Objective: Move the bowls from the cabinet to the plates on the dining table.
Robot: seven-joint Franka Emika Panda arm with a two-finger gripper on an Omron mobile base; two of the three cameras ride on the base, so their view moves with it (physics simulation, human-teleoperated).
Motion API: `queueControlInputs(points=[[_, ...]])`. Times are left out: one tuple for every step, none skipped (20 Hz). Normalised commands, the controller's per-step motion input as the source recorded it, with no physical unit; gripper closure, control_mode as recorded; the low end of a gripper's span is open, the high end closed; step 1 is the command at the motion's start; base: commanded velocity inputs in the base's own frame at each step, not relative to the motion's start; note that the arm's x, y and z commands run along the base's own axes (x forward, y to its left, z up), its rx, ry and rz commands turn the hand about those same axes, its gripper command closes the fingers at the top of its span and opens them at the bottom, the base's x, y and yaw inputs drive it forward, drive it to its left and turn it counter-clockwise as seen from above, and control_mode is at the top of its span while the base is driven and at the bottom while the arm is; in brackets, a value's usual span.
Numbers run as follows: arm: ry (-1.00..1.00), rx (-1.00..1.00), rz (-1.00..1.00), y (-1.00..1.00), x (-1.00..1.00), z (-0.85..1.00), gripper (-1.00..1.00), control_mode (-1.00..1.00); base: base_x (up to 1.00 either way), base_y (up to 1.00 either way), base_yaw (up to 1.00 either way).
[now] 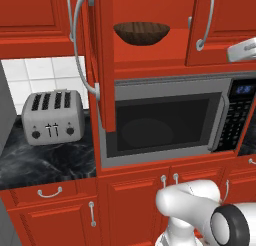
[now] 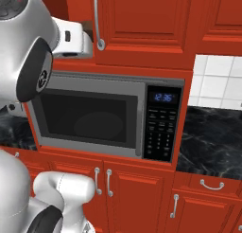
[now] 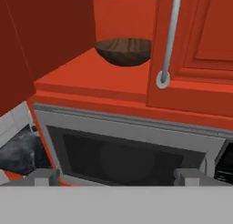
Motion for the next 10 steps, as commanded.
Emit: queueControlInputs(points=[[0.00,0.00,-0.27,0.00,0.44,0.00,-1.00,-1.00,0.00,0.00,0.00],[0.00,0.00,-0.28,0.00,0.42,0.00,-1.00,-1.00,0.00,0.00,0.00],[0.00,0.00,-0.28,0.00,0.37,0.00,-1.00,-1.00,0.00,0.00,0.00],[-0.01,0.03,-0.27,0.00,0.33,0.00,-1.00,-1.00,0.00,0.00,0.00],[-0.04,0.07,-0.24,0.00,0.30,0.00,-1.00,-1.00,0.00,0.00,0.00],[-0.05,0.09,-0.23,0.00,0.38,0.00,-1.00,-1.00,0.00,0.00,0.00],[-0.05,0.09,-0.23,-0.01,0.41,0.00,-1.00,-1.00,0.00,0.00,0.00],[-0.05,0.10,-0.22,-0.04,0.43,0.00,-1.00,-1.00,0.00,0.00,0.00],[-0.05,0.09,-0.20,-0.09,0.50,-0.04,-1.00,-1.00,0.00,0.00,0.00],[-0.06,0.08,-0.20,-0.16,0.52,-0.06,-1.00,-1.00,0.00,0.00,0.00]])
